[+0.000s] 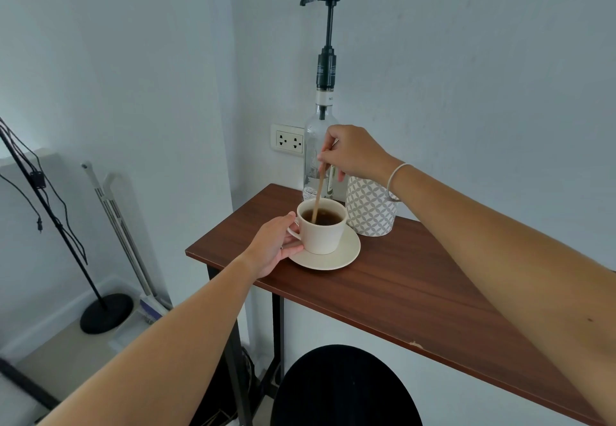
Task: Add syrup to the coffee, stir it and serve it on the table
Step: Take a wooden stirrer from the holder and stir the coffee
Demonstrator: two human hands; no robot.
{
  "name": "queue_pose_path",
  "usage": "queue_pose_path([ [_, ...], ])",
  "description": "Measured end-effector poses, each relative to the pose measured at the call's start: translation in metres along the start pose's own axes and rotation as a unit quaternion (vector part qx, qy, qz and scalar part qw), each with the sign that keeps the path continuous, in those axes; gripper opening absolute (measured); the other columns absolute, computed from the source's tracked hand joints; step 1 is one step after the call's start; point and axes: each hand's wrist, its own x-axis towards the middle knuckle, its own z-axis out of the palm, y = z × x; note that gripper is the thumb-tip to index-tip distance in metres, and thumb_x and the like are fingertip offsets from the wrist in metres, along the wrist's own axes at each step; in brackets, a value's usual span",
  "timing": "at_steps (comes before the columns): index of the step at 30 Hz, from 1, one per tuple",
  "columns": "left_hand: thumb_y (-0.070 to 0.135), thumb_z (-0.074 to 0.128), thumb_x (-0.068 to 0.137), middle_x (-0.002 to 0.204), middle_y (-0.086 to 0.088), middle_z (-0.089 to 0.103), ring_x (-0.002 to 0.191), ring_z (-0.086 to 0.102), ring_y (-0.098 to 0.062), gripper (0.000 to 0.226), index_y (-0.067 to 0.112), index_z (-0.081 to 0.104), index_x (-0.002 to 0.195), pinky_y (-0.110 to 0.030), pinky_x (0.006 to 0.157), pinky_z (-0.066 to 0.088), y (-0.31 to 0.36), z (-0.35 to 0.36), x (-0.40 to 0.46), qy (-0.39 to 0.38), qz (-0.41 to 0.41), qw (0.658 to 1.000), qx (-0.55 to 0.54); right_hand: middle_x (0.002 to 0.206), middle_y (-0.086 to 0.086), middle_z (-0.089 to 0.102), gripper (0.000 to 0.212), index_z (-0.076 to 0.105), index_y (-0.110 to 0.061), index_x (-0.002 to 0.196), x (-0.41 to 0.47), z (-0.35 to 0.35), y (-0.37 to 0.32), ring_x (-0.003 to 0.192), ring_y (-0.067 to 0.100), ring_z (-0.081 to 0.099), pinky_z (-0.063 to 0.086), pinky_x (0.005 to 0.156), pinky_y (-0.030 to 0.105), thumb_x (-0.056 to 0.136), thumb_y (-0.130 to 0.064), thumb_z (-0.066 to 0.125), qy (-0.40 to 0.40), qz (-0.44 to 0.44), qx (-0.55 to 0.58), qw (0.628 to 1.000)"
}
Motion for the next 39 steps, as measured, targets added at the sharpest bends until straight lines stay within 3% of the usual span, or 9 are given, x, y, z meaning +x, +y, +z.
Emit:
queue_pose_path([
  [2, 0.024, 0.046, 0.098, 0.127, -0.012, 0.056, 0.115, 0.059, -0.024, 0.017, 0.013, 0.054, 0.108, -0.038, 0.091, 0.052, -0.0003, -0.0004, 0.0009, 0.004, -0.001, 1.0, -0.001, 0.083, 0.008, 0.074, 0.023, 0.046, -0.016, 0.07, -0.0004, 0.0007, 0.0003, 0.056, 0.022, 0.068, 0.052, 0.053, 0.027, 0.089, -0.008, 0.057, 0.011, -0.01, 0.009, 1.0],
  [6, 0.024, 0.046, 0.098, 0.122, -0.012, 0.057, 0.112, 0.06, -0.023, 0.012, 0.016, 0.055, 0.097, -0.037, 0.091, 0.052, 0.0004, 0.0007, -0.0007, 0.007, -0.002, 1.0, 0.0, 0.09, 0.007, 0.072, 0.021, 0.046, -0.019, 0.069, -0.001, 0.0013, 0.0019, 0.07, 0.021, 0.062, 0.054, 0.07, 0.036, 0.087, -0.008, 0.052, 0.035, -0.021, -0.128, 0.991],
  [11, 0.023, 0.046, 0.098, 0.115, -0.008, 0.058, 0.113, 0.059, -0.023, 0.015, 0.014, 0.053, 0.107, -0.037, 0.091, 0.052, 0.0011, 0.0009, -0.0009, 0.008, -0.005, 1.0, -0.002, 0.072, 0.002, 0.071, 0.022, 0.047, -0.015, 0.069, 0.0005, 0.0009, -0.0018, 0.053, 0.022, 0.065, 0.051, 0.056, 0.027, 0.086, -0.005, 0.055, -0.011, 0.011, -0.014, 1.0],
  [13, 0.024, 0.046, 0.098, 0.11, -0.005, 0.058, 0.111, 0.058, -0.022, 0.014, 0.015, 0.053, 0.106, -0.036, 0.089, 0.052, 0.0011, 0.0014, -0.0009, 0.01, -0.007, 1.0, 0.002, 0.076, 0.006, 0.073, 0.022, 0.047, -0.015, 0.069, 0.0006, 0.0011, -0.0029, 0.058, 0.027, 0.068, 0.053, 0.054, 0.028, 0.087, -0.007, 0.058, 0.0, 0.0, 0.03, 1.0],
  [19, 0.023, 0.046, 0.098, 0.107, -0.004, 0.059, 0.11, 0.058, -0.022, 0.018, 0.014, 0.05, 0.113, -0.037, 0.091, 0.051, 0.0013, 0.0019, -0.0004, 0.011, -0.006, 1.0, 0.0, 0.089, 0.008, 0.072, 0.012, 0.05, -0.014, 0.077, -0.0006, 0.0033, 0.0003, 0.071, 0.022, 0.062, 0.053, 0.072, 0.037, 0.086, -0.007, 0.051, 0.023, -0.015, -0.137, 0.99],
  [25, 0.024, 0.047, 0.098, 0.123, -0.009, 0.056, 0.114, 0.058, -0.023, 0.03, 0.012, 0.048, 0.125, -0.037, 0.091, 0.052, 0.0005, 0.0005, -0.001, 0.008, -0.004, 1.0, 0.006, 0.079, 0.007, 0.074, 0.022, 0.048, -0.016, 0.069, -0.0006, 0.0047, -0.0018, 0.046, 0.013, 0.064, 0.053, 0.052, 0.026, 0.087, -0.008, 0.058, 0.002, -0.003, 0.03, 1.0],
  [30, 0.023, 0.046, 0.098, 0.127, -0.011, 0.055, 0.117, 0.057, -0.025, 0.038, 0.01, 0.045, 0.133, -0.039, 0.094, 0.05, 0.0015, 0.0018, -0.0018, 0.01, -0.005, 1.0, 0.0, 0.087, 0.009, 0.072, 0.015, 0.05, -0.016, 0.073, -0.0008, 0.0051, -0.0006, 0.076, 0.027, 0.066, 0.055, 0.074, 0.039, 0.083, -0.005, 0.049, 0.027, -0.019, -0.138, 0.99],
  [35, 0.023, 0.045, 0.098, 0.133, -0.012, 0.054, 0.119, 0.057, -0.025, 0.042, 0.008, 0.043, 0.137, -0.038, 0.093, 0.051, 0.0013, 0.0014, -0.0024, 0.004, -0.005, 1.0, -0.002, 0.076, 0.005, 0.073, 0.024, 0.046, -0.018, 0.067, 0.0001, 0.0055, -0.0032, 0.049, 0.011, 0.065, 0.055, 0.06, 0.034, 0.086, -0.006, 0.056, -0.001, -0.004, 0.005, 1.0],
  [39, 0.023, 0.046, 0.098, 0.13, -0.012, 0.055, 0.115, 0.059, -0.024, 0.041, 0.008, 0.044, 0.136, -0.038, 0.092, 0.051, 0.0018, 0.0024, -0.0029, 0.008, -0.006, 1.0, -0.008, 0.088, 0.007, 0.073, 0.016, 0.05, -0.015, 0.074, -0.0008, 0.007, -0.0018, 0.062, 0.016, 0.061, 0.056, 0.072, 0.039, 0.088, -0.009, 0.053, 0.032, -0.026, -0.07, 0.997],
])
